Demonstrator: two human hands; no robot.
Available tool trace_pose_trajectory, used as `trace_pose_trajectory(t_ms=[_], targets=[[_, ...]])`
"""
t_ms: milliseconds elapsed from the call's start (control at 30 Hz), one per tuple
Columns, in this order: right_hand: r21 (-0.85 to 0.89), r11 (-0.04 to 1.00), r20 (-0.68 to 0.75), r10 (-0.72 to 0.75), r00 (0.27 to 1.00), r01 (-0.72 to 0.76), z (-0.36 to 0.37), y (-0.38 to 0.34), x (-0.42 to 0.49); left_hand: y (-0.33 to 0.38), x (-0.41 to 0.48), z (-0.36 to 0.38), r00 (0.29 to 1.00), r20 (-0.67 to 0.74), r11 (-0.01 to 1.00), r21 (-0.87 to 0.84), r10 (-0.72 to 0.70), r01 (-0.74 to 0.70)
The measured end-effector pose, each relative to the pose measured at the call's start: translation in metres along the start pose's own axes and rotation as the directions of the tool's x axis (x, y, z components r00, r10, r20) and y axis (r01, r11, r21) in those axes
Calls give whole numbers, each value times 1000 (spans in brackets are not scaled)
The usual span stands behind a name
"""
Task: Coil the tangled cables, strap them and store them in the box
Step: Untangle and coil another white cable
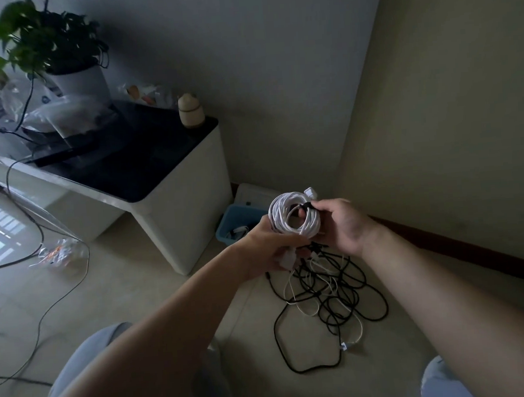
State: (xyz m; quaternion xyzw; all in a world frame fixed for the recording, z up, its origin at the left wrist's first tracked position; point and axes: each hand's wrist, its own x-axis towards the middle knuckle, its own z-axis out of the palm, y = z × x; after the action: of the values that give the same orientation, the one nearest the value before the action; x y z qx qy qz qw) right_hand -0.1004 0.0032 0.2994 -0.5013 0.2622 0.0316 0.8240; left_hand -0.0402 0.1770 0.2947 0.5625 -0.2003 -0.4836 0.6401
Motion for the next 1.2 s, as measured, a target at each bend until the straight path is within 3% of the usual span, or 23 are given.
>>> trace_pose_trajectory(t_ms=[133,333,467,600,733,867,1033,1200], targets=[[-126,992,-79,-15,997,5,3,0,19,1,8,-10,992,-123,993,119,41,-26],[-180,976,-80,112,990,-125,10,-13,59,10,32,-38,966,-257,954,298,39,41],[-184,976,-88,102,991,-117,18,-17,98,15,63,-74,947,-317,847,517,57,122],[-240,964,-151,82,985,-117,19,-3,157,1,105,-116,918,-389,772,604,71,196],[-363,921,-241,54,969,-141,7,32,226,-28,147,-154,924,-378,690,682,50,242],[-445,879,-289,42,956,-173,-9,77,292,-71,189,-196,927,-374,684,683,26,256],[-568,815,-287,-65,956,-116,-15,119,334,-122,223,-239,924,-373,561,750,-81,352],[-670,737,-264,-124,956,-90,-19,147,354,-155,241,-270,907,-412,470,786,-85,401]])
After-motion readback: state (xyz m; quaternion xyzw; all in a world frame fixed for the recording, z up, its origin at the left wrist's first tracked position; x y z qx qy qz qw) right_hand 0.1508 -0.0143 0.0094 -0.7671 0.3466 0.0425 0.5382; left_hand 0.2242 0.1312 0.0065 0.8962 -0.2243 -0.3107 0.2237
